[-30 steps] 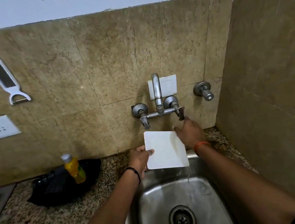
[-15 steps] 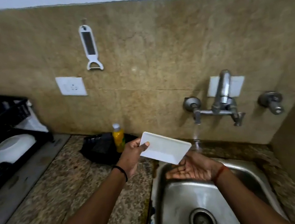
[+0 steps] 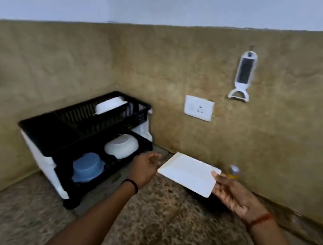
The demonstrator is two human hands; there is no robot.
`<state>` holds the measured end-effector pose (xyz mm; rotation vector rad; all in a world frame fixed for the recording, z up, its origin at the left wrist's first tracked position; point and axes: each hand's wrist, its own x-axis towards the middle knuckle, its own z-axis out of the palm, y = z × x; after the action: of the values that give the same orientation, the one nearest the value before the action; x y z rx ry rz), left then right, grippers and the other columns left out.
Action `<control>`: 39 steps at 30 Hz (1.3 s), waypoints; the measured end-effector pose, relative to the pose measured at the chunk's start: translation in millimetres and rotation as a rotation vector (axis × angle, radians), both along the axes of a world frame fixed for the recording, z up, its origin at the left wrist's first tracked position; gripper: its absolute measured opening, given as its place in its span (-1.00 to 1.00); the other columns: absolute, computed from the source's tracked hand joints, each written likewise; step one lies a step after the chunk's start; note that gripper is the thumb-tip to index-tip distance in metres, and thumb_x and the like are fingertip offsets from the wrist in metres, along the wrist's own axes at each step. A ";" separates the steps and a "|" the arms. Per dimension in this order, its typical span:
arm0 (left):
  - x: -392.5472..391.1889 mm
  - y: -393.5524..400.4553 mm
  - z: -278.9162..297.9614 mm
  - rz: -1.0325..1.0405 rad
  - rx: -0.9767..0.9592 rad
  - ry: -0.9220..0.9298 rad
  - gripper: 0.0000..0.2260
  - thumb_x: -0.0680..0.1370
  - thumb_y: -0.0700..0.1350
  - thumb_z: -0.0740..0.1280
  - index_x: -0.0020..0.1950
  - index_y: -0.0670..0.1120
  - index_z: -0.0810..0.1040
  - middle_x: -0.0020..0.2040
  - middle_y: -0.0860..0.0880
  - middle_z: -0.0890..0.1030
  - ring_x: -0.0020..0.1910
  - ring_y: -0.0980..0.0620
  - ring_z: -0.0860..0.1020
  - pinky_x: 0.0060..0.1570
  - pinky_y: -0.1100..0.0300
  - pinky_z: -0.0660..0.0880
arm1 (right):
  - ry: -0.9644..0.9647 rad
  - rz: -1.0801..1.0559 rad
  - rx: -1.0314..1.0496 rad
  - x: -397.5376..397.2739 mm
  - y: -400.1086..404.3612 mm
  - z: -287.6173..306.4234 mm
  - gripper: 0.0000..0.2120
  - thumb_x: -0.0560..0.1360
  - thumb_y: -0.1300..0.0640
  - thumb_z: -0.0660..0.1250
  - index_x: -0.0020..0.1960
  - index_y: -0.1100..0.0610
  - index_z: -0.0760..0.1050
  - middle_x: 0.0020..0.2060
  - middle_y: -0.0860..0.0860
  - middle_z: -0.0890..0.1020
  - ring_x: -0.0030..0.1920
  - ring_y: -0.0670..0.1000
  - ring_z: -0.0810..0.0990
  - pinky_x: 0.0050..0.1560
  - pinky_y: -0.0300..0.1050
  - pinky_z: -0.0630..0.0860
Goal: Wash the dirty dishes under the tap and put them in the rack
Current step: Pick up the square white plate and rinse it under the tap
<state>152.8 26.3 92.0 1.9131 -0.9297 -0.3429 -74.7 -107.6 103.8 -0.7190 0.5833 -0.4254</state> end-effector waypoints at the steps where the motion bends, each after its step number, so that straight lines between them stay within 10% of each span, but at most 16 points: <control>1: 24.9 10.5 6.4 0.053 0.023 -0.080 -0.82 0.54 -0.13 0.35 0.10 -0.14 0.65 0.09 -0.11 0.67 0.10 -0.06 0.60 0.18 0.06 0.51 | -0.026 0.030 -0.009 21.1 3.7 4.4 -0.38 0.21 0.27 0.56 0.23 0.32 0.47 0.09 0.23 0.66 0.05 0.09 0.68 -0.04 0.00 0.65; 7: 159.1 66.8 41.8 0.243 0.162 -0.561 -0.69 0.53 -0.15 0.31 0.26 -0.20 0.54 0.24 -0.17 0.55 0.26 -0.16 0.47 0.28 0.04 0.37 | -0.081 -0.009 -0.003 136.3 28.1 25.3 -0.79 0.56 0.32 0.21 0.16 0.28 0.49 -0.04 0.16 0.71 -0.08 0.02 0.72 -0.18 -0.09 0.67; 10: 207.3 86.9 43.3 0.207 0.402 -0.659 -0.70 0.58 0.03 0.22 0.00 -0.16 0.62 0.02 -0.15 0.64 0.08 -0.12 0.56 0.22 0.07 0.37 | -0.111 0.023 -0.044 191.2 40.8 43.0 -0.84 0.55 0.31 0.20 0.09 0.25 0.49 -0.13 0.11 0.73 -0.16 -0.02 0.72 -0.28 -0.18 0.64; 19: 249.9 90.9 44.0 -0.007 0.451 -0.555 -0.52 0.52 0.23 0.18 -0.43 -0.09 0.45 -0.38 -0.09 0.57 -0.29 -0.05 0.56 -0.29 0.20 0.33 | -0.083 0.125 -0.166 366.4 66.8 85.7 -0.74 0.63 0.35 0.10 0.30 0.32 0.36 0.06 0.19 0.59 -0.14 0.05 0.66 -0.26 -0.15 0.65; 29: 256.3 85.6 33.6 0.006 0.320 -0.634 -0.50 0.53 0.15 0.25 -0.52 -0.07 0.25 -0.46 -0.08 0.52 -0.42 0.02 0.37 -0.24 0.20 0.19 | 0.152 0.168 -0.293 508.0 97.2 63.4 -0.64 0.60 0.44 0.10 0.38 0.43 0.25 0.30 0.35 0.45 0.33 0.28 0.45 0.13 0.11 0.49; 35: 260.6 80.7 26.1 0.017 0.284 -0.614 -0.54 0.51 0.18 0.24 -0.49 -0.05 0.29 -0.46 -0.04 0.50 -0.39 0.05 0.34 -0.13 0.14 0.31 | 0.235 0.202 -0.349 532.2 98.4 44.7 -0.68 0.57 0.46 0.16 0.31 0.50 0.30 -0.09 0.26 0.56 0.11 0.26 0.59 0.10 0.06 0.54; 39: 262.4 81.5 30.5 0.011 0.259 -0.536 -0.52 0.49 0.16 0.29 -0.53 -0.05 0.28 -0.57 0.04 0.35 -0.52 0.08 0.30 -0.32 0.22 0.25 | 0.287 0.247 -0.425 520.2 92.6 47.0 -0.70 0.55 0.41 0.25 0.24 0.51 0.38 -0.24 0.19 0.58 -0.25 0.10 0.61 -0.28 -0.14 0.64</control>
<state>415.2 107.8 122.5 2.3020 -1.2672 0.0731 445.5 -15.0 150.8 -1.2583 0.6703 -0.2157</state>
